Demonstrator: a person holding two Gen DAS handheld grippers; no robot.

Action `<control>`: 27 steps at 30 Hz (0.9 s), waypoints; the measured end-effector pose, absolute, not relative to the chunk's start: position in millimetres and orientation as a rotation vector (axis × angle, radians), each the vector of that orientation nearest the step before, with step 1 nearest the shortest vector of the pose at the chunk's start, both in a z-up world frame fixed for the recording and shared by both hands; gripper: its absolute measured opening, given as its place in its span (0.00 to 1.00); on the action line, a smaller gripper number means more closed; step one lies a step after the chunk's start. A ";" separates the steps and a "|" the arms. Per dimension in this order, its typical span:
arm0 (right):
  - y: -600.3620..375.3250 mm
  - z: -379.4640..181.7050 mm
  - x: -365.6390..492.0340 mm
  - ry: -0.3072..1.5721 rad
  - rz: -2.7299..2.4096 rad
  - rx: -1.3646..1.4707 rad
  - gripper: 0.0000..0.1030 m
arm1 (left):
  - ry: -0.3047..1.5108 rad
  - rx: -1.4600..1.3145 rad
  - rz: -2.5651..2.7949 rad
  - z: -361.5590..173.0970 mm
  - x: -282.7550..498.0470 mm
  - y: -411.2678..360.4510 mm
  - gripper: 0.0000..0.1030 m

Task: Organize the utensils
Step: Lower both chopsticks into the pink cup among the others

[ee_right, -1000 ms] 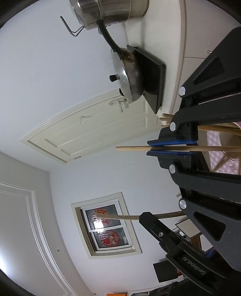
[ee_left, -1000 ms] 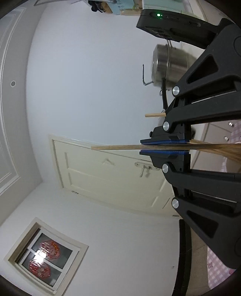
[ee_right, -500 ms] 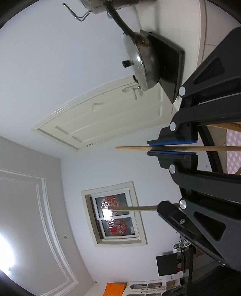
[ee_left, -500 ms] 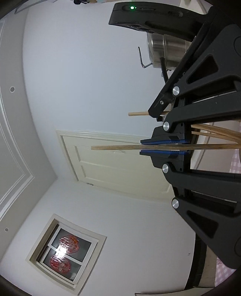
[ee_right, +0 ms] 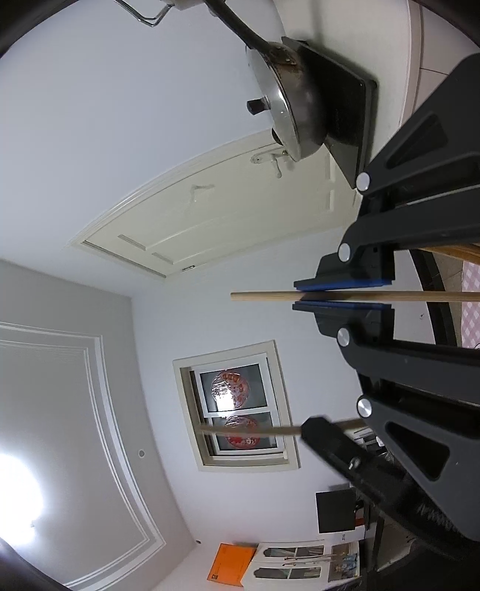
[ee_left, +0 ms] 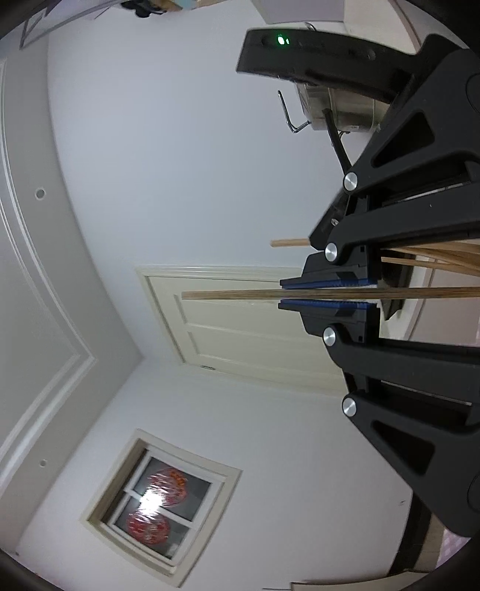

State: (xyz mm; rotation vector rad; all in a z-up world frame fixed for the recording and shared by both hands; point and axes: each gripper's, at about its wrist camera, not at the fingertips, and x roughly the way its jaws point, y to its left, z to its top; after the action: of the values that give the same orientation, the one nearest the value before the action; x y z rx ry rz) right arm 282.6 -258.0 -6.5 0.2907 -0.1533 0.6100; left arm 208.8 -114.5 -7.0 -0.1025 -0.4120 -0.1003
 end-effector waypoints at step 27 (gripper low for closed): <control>-272.1 -44.6 285.5 -0.003 0.667 0.262 0.04 | -0.441 -0.086 -0.162 -7.3 207.3 -113.9 0.05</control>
State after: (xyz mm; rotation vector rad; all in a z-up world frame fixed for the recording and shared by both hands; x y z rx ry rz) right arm 285.5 -272.1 -44.6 0.2623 -0.0034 0.6667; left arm 207.3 -113.9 -7.3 -0.0857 -0.4414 -0.1621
